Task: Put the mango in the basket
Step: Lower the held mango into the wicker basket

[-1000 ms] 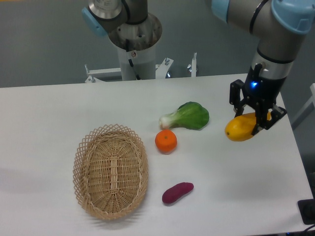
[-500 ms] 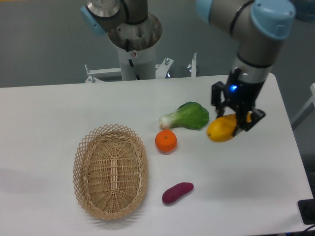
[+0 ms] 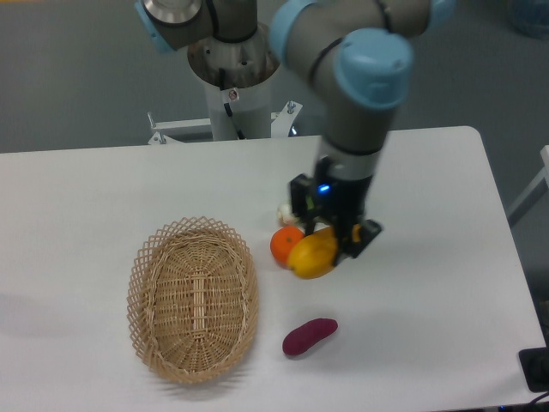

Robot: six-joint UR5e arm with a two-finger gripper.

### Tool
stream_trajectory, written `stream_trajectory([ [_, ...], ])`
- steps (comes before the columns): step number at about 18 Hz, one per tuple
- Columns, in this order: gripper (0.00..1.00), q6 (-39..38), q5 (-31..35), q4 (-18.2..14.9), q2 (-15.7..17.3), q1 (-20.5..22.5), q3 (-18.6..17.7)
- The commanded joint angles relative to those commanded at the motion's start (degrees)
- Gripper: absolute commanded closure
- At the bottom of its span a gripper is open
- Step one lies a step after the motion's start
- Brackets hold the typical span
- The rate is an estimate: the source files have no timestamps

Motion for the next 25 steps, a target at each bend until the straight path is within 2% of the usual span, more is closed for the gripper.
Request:
stream_trajectory([
  [4,0.52,-10.1,1.8,11.7,-1.8,-5.3,-4.8],
  [6,0.52,-13.1,3.6,13.8,-3.8,-6.8,-5.9],
  [10,0.52,-16.5,10.6,17.0,-8.9,-12.4,-5.3],
  [12,0.52,-18.5,13.0,19.6,-10.7,-14.9,-5.3],
  [18,0.51,-19.5,13.4,20.5,-13.7,-17.1,-6.0],
  [25,0.48,-18.7,13.1,20.5,-14.6,-18.3,-5.9],
])
